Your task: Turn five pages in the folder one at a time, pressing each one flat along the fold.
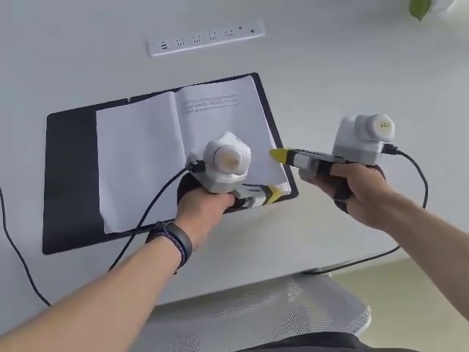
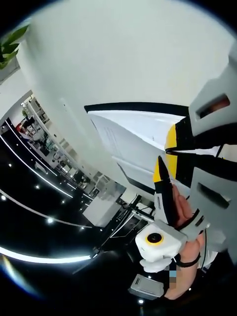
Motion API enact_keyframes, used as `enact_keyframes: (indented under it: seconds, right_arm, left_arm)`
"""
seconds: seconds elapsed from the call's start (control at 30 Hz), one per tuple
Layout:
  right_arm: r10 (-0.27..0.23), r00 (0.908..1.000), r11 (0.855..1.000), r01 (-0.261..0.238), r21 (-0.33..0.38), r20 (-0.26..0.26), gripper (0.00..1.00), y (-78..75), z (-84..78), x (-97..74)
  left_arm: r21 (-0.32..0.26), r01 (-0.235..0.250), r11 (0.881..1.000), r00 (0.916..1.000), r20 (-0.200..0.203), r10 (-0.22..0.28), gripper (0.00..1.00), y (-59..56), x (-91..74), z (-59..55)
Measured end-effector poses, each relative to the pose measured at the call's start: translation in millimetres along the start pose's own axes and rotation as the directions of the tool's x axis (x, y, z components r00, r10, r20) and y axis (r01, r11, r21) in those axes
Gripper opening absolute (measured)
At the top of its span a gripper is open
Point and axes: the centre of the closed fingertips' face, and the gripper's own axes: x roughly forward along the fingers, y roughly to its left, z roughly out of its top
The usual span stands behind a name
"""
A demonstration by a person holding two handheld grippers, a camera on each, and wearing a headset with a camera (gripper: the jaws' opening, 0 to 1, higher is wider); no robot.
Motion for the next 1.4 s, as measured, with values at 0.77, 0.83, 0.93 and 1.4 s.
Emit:
enact_keyframes:
  seconds: [0.77,0.83,0.93,1.4]
  right_arm:
    - [-0.018,0.9997,1.0,0.018,-0.008,0.015,0.0,15.3,5.0,-3.9]
    - [-0.015,0.9996,1.0,0.015,-0.003,0.023,0.0,17.3,6.6,-4.1]
    - [-0.01,0.9993,1.0,0.01,0.001,0.037,0.0,23.3,10.2,-4.7]
    - [0.096,0.9926,0.994,-0.092,-0.054,0.075,0.0,72.2,30.2,12.6]
  left_arm:
    - [-0.039,-0.05,0.998,0.9934,0.102,0.053,0.76,19.7,-51.5,19.5]
    - [-0.048,-0.052,0.997,0.9928,0.105,0.057,0.76,21.3,-54.8,18.4]
    - [-0.05,-0.057,0.997,0.9921,0.109,0.063,0.76,22.9,-60.4,15.3]
    - [-0.081,-0.117,0.99,0.982,0.139,0.128,0.77,53.1,-107.0,0.2]
